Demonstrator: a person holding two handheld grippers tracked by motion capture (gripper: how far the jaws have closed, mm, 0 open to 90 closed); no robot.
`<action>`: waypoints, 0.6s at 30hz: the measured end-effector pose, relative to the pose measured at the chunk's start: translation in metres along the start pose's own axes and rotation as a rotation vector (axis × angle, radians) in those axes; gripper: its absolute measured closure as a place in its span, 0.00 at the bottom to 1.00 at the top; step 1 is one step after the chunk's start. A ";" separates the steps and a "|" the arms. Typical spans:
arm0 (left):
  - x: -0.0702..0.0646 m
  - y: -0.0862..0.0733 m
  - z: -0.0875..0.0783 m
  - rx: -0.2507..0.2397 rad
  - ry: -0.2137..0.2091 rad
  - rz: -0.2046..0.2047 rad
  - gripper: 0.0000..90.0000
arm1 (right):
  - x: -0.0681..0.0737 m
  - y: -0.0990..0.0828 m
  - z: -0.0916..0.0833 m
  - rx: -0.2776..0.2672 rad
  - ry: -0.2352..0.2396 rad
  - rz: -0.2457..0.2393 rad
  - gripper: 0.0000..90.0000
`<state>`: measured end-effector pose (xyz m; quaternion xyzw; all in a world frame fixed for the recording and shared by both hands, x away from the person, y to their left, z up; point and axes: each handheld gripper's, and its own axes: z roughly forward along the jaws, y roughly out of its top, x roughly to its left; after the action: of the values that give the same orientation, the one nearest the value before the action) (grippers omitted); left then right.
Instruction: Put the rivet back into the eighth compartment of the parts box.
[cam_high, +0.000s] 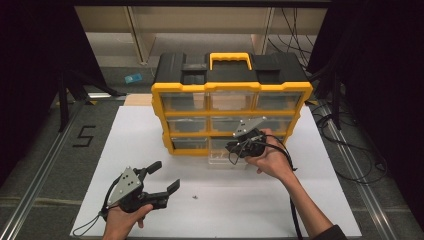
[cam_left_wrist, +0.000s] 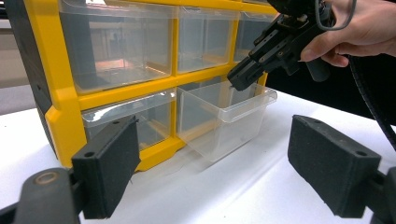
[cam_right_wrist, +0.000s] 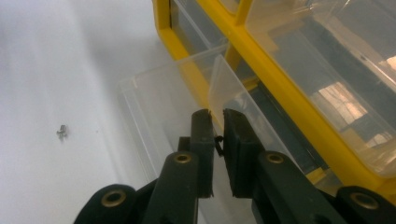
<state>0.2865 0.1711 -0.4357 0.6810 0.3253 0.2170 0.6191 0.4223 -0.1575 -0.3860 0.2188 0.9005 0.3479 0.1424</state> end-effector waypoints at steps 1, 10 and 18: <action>0.000 0.000 0.000 0.000 0.000 0.000 0.19 | 0.000 0.000 0.001 0.004 -0.008 0.001 0.92; 0.000 0.000 0.000 0.000 -0.001 0.002 0.19 | -0.001 -0.003 0.006 0.018 0.018 -0.014 0.92; 0.000 0.000 0.000 0.001 0.001 0.000 0.19 | 0.001 -0.003 0.008 0.025 0.016 -0.025 0.80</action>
<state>0.2865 0.1712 -0.4356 0.6812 0.3258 0.2173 0.6185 0.4239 -0.1546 -0.3933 0.2066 0.9085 0.3365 0.1369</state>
